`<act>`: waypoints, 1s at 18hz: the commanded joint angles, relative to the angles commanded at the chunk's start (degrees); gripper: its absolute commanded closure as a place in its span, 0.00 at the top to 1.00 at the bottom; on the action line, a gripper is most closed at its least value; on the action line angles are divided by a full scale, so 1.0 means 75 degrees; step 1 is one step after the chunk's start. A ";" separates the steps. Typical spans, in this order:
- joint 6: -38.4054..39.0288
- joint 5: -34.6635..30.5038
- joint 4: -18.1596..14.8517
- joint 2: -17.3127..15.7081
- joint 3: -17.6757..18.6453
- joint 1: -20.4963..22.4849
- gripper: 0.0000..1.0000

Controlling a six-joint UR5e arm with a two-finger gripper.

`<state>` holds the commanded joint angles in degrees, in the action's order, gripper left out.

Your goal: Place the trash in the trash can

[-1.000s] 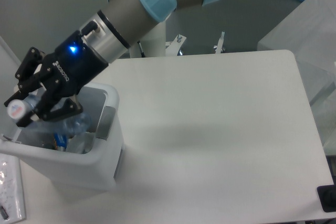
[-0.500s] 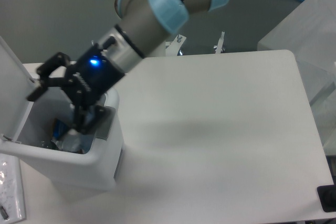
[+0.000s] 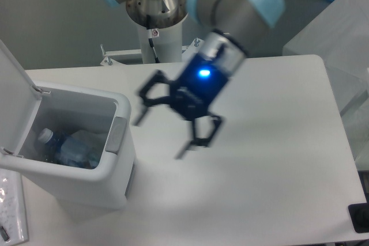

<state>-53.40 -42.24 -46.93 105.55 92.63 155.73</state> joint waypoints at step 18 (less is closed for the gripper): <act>-0.1926 -0.5688 -0.1195 0.0598 -0.0737 -0.0303 1.00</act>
